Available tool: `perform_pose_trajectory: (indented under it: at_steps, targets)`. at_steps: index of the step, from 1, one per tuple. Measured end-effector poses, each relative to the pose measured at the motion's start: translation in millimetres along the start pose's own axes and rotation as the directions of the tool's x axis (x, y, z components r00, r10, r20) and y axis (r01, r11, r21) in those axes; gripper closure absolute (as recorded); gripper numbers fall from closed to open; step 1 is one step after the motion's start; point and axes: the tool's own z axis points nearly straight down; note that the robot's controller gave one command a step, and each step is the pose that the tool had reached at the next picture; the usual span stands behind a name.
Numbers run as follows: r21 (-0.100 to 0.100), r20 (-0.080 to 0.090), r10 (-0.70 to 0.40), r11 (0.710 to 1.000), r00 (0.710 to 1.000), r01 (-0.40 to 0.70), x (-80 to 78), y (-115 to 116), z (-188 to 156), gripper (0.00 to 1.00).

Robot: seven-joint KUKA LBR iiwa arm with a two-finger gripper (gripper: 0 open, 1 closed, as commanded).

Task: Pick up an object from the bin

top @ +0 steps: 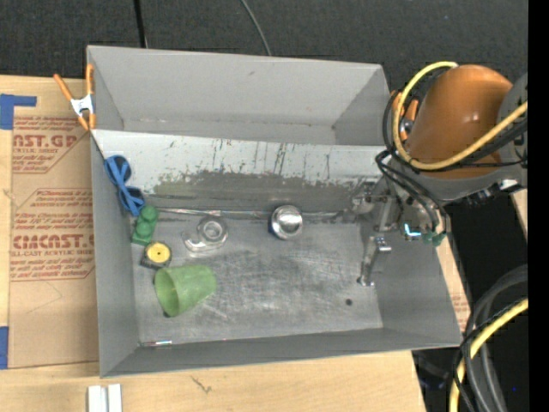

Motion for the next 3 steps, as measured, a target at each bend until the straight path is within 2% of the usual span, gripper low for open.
perform_pose_trajectory:
  at_steps: [1, 2, 3]
  targets:
    - [0.004, 0.023, -0.280, 0.960, 0.960, 0.280, -58.8, 82, 141, 0.00]
    - [0.002, 0.009, -0.189, 0.982, 0.982, 0.189, -55.9, 50, 127, 0.00]
    - [0.005, 0.020, -0.263, 0.965, 0.965, 0.263, -36.3, 98, 139, 0.00]
